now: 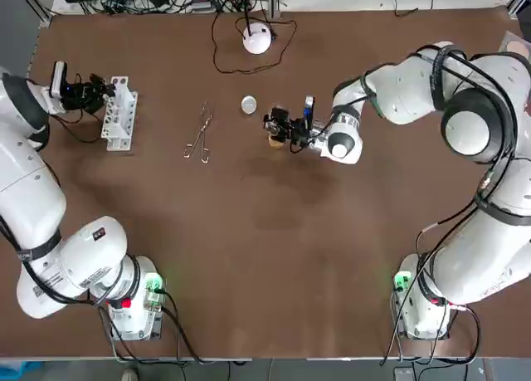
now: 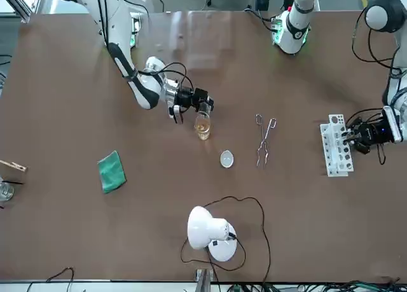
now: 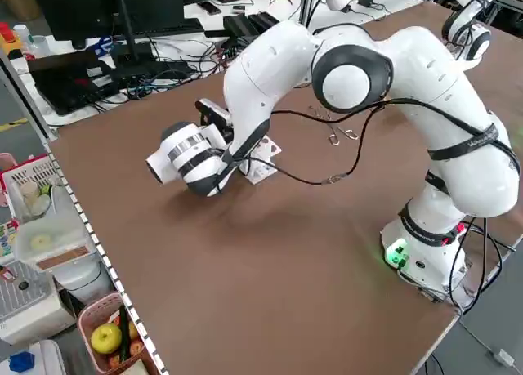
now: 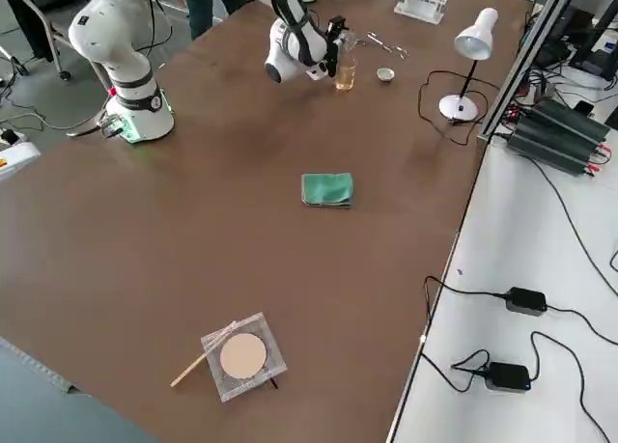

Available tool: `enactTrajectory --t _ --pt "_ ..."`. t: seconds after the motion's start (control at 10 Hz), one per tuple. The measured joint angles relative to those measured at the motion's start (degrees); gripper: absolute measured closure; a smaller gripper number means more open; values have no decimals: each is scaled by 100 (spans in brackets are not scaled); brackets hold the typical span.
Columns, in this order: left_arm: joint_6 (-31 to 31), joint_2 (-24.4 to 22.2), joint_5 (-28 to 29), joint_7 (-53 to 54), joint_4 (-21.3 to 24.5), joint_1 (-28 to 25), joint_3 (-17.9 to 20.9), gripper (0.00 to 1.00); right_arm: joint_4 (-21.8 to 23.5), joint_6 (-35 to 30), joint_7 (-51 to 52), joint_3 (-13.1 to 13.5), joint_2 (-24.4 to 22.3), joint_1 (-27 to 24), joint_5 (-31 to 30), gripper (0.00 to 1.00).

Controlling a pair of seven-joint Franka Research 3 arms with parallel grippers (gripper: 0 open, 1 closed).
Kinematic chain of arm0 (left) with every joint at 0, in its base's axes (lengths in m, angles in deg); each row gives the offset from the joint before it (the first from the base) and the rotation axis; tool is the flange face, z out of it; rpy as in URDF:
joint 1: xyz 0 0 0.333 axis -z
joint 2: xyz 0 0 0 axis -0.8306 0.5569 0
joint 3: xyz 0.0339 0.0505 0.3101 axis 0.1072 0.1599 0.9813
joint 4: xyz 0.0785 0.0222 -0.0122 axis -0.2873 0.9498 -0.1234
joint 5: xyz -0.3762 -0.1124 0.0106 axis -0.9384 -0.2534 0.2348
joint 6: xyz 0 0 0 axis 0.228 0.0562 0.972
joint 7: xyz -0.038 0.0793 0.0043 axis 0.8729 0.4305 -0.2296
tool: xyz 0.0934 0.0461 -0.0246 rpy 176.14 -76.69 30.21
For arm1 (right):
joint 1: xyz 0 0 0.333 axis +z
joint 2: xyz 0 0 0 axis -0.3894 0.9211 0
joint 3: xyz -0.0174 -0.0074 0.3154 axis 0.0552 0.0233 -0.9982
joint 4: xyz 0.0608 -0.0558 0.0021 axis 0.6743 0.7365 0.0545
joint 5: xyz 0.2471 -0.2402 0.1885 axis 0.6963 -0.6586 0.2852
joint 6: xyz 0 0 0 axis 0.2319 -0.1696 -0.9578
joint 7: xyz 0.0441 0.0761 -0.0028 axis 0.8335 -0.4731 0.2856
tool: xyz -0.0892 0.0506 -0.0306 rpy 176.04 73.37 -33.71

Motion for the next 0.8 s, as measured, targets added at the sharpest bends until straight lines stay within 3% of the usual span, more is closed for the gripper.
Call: enactTrajectory --t 0.8 --pt "-10 332 6 70 -235 -233 -238 79 0 185 -930 -3 -125 0 2 62"
